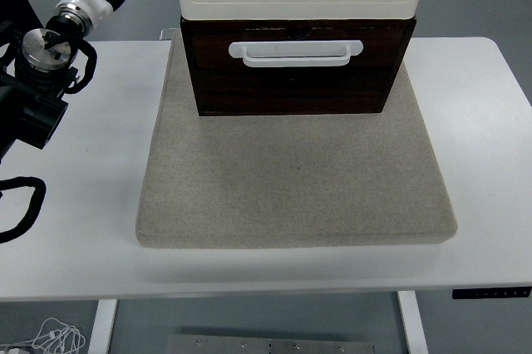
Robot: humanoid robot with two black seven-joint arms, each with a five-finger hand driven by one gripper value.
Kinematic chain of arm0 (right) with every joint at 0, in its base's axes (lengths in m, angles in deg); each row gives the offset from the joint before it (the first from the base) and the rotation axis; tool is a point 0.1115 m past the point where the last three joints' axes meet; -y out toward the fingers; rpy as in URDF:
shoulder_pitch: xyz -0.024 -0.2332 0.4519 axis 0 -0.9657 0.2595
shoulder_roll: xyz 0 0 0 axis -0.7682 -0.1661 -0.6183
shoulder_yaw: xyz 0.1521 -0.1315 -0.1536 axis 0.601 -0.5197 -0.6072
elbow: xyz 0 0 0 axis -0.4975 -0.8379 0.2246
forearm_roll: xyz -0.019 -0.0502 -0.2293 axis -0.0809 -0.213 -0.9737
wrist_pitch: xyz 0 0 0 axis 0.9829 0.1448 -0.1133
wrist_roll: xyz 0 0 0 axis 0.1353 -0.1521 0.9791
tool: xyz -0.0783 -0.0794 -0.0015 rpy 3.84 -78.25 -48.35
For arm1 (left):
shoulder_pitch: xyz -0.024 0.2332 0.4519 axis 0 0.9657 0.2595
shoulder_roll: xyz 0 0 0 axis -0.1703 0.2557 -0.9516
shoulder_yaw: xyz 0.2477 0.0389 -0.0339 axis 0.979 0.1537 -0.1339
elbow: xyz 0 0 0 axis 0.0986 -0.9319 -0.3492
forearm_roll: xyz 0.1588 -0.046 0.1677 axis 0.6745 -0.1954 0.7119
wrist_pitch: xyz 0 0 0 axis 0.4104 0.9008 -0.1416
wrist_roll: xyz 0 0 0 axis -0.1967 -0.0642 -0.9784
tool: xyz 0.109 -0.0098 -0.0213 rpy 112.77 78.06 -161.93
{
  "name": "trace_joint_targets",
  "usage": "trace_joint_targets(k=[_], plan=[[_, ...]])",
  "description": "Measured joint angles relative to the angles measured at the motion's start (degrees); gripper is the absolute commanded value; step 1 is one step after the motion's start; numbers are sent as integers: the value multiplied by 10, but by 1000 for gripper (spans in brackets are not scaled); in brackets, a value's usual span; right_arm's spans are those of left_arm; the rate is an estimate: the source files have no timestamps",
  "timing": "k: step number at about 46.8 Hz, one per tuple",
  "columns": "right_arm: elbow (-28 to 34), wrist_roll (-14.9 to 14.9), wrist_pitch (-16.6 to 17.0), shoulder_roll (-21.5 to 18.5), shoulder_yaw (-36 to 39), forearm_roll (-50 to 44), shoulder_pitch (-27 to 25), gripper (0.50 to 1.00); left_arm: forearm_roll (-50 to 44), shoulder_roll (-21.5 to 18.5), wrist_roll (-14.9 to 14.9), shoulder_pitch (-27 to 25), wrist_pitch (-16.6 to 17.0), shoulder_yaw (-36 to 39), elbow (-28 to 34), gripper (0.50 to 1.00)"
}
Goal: Open the drawer under the combination cabinet
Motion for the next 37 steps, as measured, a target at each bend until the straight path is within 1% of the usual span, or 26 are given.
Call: trace_joint_targets(k=[15, 24, 37], plan=[[0, 0, 0, 0, 0, 0, 0, 926, 1, -1, 0, 0, -1, 0, -1, 1000], [0, 0, 0, 0, 0, 0, 0, 926, -2, -11, 0, -7, -22, 0, -7, 1000], [0, 0, 0, 0, 0, 0, 0, 926, 0, -33, 1, -13, -26, 0, -8, 1000]])
